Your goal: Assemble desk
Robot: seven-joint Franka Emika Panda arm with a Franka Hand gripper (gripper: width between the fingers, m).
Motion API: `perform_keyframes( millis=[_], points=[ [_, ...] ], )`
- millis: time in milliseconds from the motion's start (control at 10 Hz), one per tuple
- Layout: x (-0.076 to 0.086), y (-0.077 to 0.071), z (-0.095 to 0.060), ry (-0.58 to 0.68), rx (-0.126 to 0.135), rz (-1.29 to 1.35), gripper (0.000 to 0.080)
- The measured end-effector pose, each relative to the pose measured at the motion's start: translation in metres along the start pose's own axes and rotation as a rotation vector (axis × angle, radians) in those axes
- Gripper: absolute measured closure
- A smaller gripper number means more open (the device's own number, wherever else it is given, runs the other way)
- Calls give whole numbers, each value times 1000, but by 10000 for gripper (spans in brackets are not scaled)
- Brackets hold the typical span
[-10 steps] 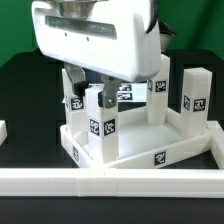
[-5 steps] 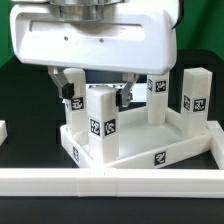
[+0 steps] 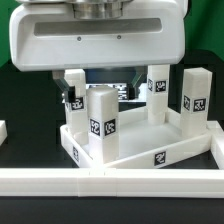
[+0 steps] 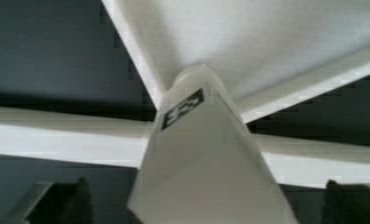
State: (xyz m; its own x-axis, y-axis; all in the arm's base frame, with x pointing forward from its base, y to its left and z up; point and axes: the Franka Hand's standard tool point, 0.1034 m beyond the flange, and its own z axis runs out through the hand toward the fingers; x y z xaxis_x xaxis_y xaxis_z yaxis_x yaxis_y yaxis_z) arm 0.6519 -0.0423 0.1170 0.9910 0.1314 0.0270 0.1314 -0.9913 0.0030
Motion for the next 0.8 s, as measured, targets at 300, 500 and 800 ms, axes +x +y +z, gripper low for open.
perform_keyframes(
  millis=[300, 500, 800],
  points=[
    [-1, 2, 1, 0, -3, -172, 150],
    [-2, 4, 2, -4, -7, -222, 279],
    [-3, 4, 3, -5, -7, -199, 510]
  ],
)
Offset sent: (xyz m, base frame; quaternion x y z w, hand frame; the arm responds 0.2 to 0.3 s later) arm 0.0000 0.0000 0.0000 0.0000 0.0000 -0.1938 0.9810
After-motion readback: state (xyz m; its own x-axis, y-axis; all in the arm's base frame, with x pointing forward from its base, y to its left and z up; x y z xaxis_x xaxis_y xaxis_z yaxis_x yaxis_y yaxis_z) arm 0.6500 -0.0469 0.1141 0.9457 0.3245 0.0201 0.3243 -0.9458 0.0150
